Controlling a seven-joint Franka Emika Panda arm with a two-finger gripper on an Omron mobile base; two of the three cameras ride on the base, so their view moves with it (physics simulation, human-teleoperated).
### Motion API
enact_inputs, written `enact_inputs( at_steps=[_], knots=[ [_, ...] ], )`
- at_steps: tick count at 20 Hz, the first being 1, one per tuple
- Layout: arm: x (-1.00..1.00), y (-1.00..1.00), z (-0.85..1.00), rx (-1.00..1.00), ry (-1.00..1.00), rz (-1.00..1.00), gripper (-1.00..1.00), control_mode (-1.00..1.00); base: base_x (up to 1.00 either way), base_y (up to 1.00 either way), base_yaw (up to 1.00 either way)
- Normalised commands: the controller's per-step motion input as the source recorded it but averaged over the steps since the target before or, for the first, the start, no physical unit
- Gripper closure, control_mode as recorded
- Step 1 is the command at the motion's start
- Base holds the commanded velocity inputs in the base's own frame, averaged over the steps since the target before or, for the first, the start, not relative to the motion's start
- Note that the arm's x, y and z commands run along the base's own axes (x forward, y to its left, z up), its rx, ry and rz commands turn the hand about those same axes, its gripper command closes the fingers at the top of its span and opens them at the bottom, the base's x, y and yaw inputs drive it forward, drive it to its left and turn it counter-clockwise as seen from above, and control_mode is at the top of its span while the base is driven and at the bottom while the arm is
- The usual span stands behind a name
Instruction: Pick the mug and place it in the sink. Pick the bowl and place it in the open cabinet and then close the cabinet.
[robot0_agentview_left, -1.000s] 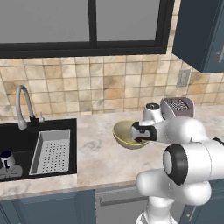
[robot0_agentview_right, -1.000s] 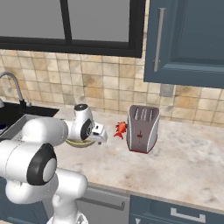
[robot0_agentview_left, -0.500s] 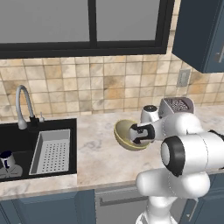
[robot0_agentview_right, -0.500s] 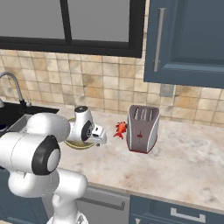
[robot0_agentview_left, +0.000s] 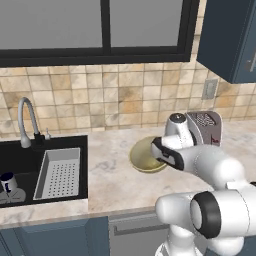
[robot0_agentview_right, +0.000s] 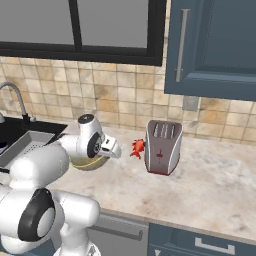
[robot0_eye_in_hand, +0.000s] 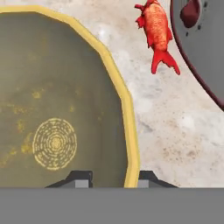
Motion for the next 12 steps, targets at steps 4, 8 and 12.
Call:
enact_inputs(
  at_steps=[4, 8, 12],
  knots=[
    [-0.38, -0.14, 0.78, 0.00, -0.09, -0.23, 1.00, -1.00, 0.00, 0.00, 0.00],
    [-0.36, -0.17, 0.81, 0.00, -0.03, -0.26, 1.00, -1.00, 0.00, 0.00, 0.00],
    [-0.50, -0.13, 0.80, -0.02, -0.08, -0.37, 1.00, -1.00, 0.00, 0.00, 0.00]
  ],
)
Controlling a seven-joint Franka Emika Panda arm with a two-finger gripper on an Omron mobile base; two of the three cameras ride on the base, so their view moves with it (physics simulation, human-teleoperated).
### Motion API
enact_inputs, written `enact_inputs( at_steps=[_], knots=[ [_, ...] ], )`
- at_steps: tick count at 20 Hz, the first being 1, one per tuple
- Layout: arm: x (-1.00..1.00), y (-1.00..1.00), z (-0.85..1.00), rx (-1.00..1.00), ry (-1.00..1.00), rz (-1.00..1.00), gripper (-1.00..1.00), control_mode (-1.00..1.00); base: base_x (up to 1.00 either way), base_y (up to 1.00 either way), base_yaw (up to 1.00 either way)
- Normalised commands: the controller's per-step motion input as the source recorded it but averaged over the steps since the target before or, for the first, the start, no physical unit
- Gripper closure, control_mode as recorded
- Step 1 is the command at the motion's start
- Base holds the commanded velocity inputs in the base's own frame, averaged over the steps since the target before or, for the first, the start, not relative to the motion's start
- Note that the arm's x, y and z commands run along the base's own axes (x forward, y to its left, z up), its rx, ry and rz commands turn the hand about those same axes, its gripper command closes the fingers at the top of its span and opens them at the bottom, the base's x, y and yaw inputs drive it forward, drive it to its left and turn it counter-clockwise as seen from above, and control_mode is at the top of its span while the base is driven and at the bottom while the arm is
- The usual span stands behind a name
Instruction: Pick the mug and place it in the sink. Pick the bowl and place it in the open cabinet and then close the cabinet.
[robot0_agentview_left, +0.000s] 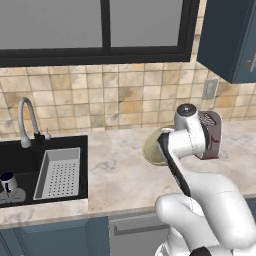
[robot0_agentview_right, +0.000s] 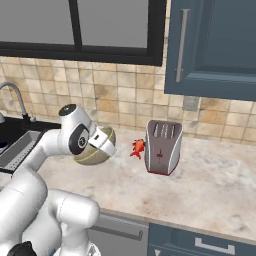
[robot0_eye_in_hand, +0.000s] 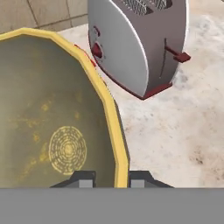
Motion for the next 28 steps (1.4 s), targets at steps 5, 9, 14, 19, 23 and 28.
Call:
enact_inputs(
  at_steps=[5, 9, 14, 19, 23, 28],
  knots=[
    [-0.14, 0.10, 0.65, -0.09, -0.23, -0.45, 1.00, -1.00, 0.00, 0.00, 0.00],
    [-0.35, 0.18, 0.58, 0.08, -0.33, -0.11, 1.00, -1.00, 0.00, 0.00, 0.00],
    [-0.26, 0.02, 0.48, 0.26, -0.15, -0.21, 1.00, -1.00, 0.00, 0.00, 0.00],
    [-0.28, 0.00, 0.34, 0.34, -0.07, -0.07, 1.00, -1.00, 0.00, 0.00, 0.00],
    [-0.18, 0.08, 0.40, 0.23, -0.05, 0.00, 1.00, -1.00, 0.00, 0.00, 0.00],
    [-0.13, 0.04, 0.53, 0.04, 0.00, 0.00, 1.00, -1.00, 0.00, 0.00, 0.00]
  ],
)
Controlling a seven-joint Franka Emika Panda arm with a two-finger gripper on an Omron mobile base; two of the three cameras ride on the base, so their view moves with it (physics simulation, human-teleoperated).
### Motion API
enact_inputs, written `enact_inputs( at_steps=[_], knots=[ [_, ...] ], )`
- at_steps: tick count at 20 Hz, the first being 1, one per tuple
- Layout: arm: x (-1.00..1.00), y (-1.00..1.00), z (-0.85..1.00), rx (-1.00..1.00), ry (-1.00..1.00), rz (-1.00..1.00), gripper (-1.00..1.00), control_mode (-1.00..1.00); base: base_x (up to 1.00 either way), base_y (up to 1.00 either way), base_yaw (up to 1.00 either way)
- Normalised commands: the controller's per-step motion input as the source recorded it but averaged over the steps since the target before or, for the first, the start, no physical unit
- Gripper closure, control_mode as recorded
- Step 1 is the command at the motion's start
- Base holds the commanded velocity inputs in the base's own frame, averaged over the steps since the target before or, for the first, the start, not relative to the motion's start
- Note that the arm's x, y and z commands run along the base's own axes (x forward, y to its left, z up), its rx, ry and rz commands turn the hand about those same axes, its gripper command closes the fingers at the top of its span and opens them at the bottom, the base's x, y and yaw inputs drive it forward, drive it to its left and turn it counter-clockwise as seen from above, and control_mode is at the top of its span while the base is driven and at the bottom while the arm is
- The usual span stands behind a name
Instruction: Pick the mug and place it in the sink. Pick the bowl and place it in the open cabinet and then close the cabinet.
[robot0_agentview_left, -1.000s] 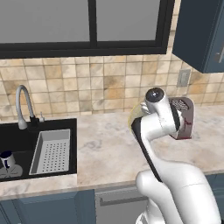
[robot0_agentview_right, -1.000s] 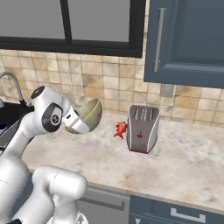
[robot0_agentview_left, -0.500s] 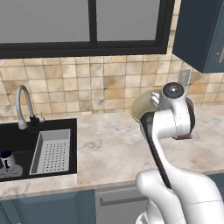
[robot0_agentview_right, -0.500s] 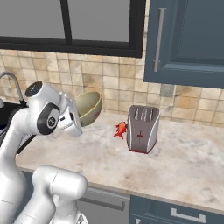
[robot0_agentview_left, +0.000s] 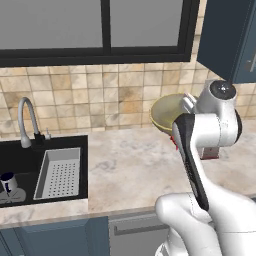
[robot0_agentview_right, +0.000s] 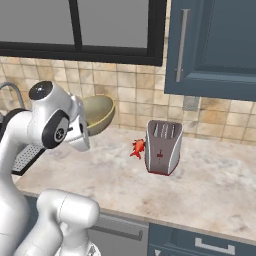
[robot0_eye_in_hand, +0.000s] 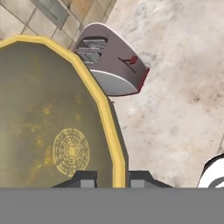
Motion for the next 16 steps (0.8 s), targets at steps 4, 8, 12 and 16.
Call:
enact_inputs(
  at_steps=[4, 8, 12, 16],
  knots=[
    [-0.40, 0.01, 0.46, 0.00, 0.03, -0.03, 1.00, -1.00, 0.00, 0.00, 0.00],
    [-0.40, 0.01, 0.27, 0.00, 0.07, -0.06, 1.00, -1.00, 0.00, 0.00, 0.00],
    [-0.34, 0.01, 0.29, 0.00, 0.06, -0.03, 1.00, -1.00, 0.00, 0.00, 0.00],
    [-0.30, 0.30, 0.14, 0.02, -0.12, -0.04, 1.00, -1.00, 0.00, 0.00, 0.00]
  ],
)
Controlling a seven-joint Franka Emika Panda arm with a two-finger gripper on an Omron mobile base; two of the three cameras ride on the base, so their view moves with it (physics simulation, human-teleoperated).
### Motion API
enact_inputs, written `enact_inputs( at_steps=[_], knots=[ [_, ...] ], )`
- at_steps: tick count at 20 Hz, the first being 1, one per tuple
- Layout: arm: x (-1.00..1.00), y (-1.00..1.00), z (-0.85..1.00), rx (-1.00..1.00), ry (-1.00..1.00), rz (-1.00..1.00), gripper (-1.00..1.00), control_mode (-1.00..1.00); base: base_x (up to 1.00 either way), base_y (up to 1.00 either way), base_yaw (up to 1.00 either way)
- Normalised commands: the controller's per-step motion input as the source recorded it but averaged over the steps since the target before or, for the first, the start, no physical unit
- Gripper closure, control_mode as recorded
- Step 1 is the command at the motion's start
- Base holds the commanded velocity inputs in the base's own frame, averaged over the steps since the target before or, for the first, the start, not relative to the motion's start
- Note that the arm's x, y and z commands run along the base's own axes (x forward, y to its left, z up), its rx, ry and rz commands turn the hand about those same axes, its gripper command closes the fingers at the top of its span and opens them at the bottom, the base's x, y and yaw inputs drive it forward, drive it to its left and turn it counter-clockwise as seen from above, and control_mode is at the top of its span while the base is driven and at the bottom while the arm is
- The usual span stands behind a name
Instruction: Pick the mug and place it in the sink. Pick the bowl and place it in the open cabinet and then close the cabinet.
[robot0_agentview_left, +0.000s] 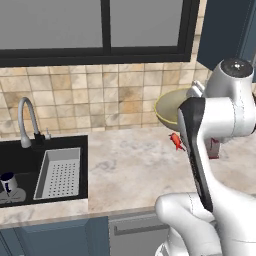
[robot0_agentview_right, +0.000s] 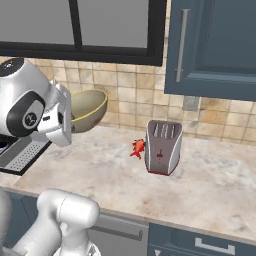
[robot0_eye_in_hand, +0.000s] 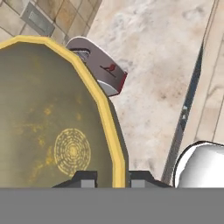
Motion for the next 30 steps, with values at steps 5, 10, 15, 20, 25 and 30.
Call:
enact_inputs(
  at_steps=[5, 10, 15, 20, 25, 30],
  knots=[
    [-0.39, 0.40, 0.00, 0.13, -0.16, -0.07, 1.00, -1.00, 0.00, 0.00, 0.00],
    [-0.49, 0.27, 0.00, 0.23, -0.12, -0.13, 1.00, -1.00, 0.00, 0.00, 0.00],
    [-0.33, 0.09, 0.14, 0.17, -0.07, -0.14, 1.00, -1.00, 0.00, 0.00, 0.00],
    [-0.06, 0.00, 0.46, 0.00, -0.01, -0.11, 1.00, -1.00, 0.00, 0.00, 0.00],
    [-0.05, 0.00, 0.57, 0.00, 0.04, -0.04, 1.00, -1.00, 0.00, 0.00, 0.00],
    [-0.06, 0.00, 0.19, 0.00, 0.03, 0.00, 1.00, -1.00, 0.00, 0.00, 0.00]
  ],
)
